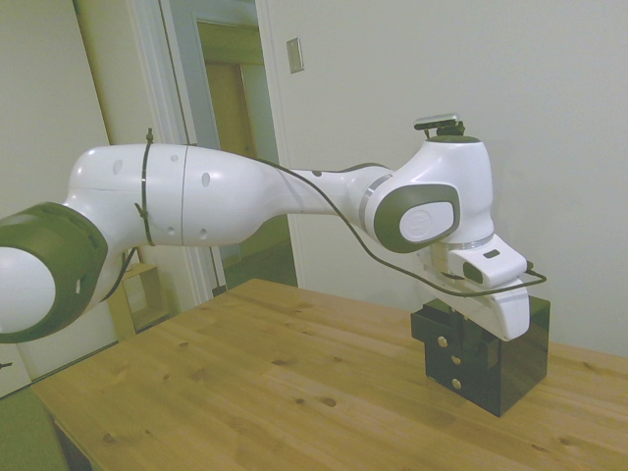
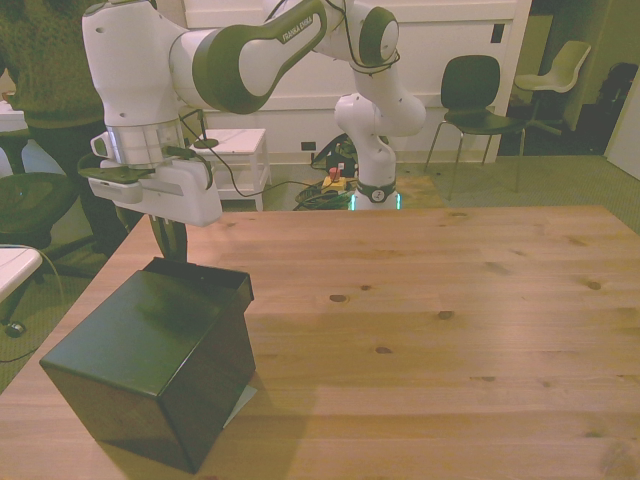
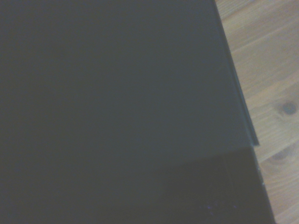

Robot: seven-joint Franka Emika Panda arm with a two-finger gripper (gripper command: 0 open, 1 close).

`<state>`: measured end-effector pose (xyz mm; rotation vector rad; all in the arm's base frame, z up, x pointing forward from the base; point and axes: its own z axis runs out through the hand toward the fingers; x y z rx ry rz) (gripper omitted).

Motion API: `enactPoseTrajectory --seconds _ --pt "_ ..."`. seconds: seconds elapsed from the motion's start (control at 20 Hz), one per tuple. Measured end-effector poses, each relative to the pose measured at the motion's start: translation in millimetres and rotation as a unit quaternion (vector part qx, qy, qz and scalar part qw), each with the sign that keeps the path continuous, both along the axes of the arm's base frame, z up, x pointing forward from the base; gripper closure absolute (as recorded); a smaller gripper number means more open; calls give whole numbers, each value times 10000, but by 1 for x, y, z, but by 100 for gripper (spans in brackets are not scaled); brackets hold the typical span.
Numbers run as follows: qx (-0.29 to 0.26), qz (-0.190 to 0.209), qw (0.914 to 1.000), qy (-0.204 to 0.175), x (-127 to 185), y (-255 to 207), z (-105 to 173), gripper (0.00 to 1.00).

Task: Close the top drawer

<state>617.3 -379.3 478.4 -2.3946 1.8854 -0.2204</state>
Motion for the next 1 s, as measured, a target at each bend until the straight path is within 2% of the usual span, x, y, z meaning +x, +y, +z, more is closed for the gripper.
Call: enactPoseTrajectory --seconds 0.4,0.7,1.0 --pt "4 -93 10000 20 25 -2 -1 100" --pt "51 -66 9999 61 30 -3 -2 100" --pt "182 260 9994 139 27 28 -20 100"
